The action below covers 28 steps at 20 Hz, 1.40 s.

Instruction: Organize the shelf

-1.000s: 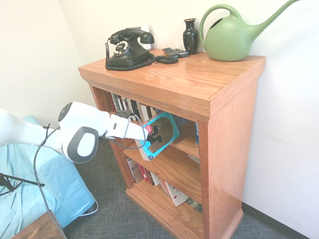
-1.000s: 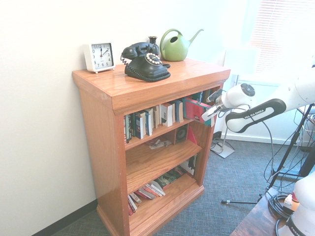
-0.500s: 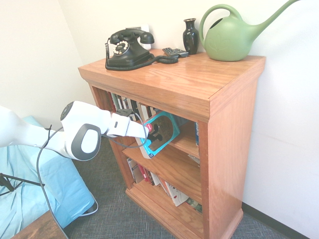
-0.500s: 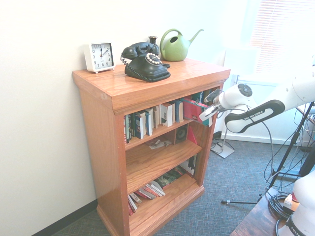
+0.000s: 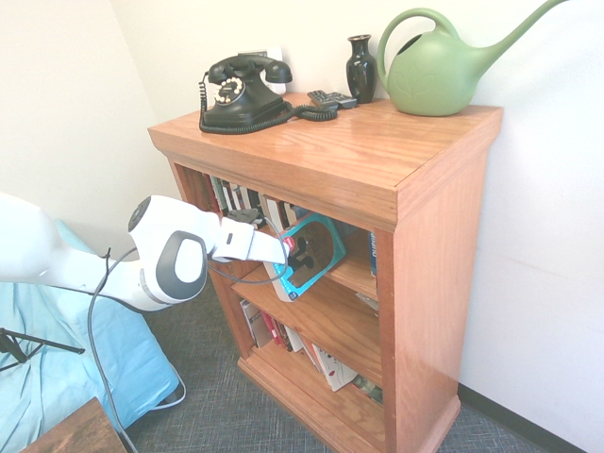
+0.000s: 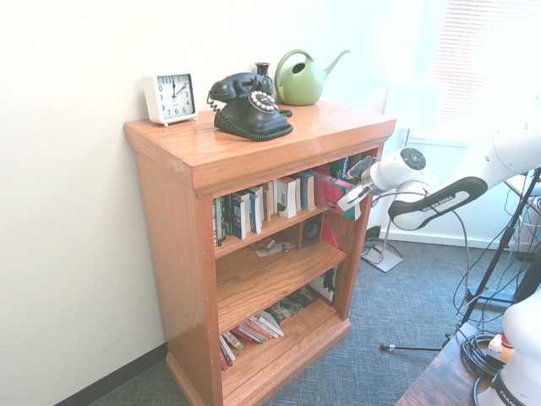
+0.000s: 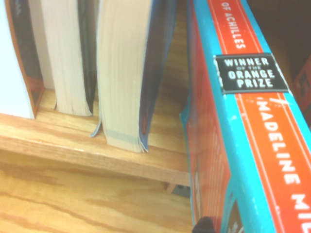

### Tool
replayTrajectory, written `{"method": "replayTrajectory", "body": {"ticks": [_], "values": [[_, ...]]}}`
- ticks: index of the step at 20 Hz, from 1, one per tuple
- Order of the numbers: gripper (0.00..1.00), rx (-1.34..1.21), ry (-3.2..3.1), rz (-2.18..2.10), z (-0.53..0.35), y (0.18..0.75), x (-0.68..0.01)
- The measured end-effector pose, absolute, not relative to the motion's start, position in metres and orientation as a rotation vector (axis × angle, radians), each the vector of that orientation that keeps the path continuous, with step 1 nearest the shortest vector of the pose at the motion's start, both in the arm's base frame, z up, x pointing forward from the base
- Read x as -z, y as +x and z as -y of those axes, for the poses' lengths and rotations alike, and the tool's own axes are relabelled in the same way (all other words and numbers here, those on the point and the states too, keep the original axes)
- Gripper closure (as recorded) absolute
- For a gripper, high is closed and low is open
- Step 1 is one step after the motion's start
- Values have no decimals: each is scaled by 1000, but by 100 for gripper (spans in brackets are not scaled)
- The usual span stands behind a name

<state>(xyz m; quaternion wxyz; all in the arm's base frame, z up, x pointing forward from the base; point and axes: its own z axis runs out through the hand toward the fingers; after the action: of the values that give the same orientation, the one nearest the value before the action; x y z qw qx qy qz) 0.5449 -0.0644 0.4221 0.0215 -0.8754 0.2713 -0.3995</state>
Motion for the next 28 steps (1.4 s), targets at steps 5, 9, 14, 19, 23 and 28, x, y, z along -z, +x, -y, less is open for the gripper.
{"method": "replayTrajectory", "body": {"ticks": [5, 9, 14, 19, 23, 28], "values": [[100, 1264, -2695, -841, 64, 556, -417], [100, 1269, -2675, -837, 58, 569, -410], [100, 1275, -2638, -855, 49, 585, -408], [100, 1280, -2600, -880, 51, 598, -410], [100, 1290, -2582, -890, 54, 605, -413], [0, 1292, -2577, -889, 53, 609, -413]]}}
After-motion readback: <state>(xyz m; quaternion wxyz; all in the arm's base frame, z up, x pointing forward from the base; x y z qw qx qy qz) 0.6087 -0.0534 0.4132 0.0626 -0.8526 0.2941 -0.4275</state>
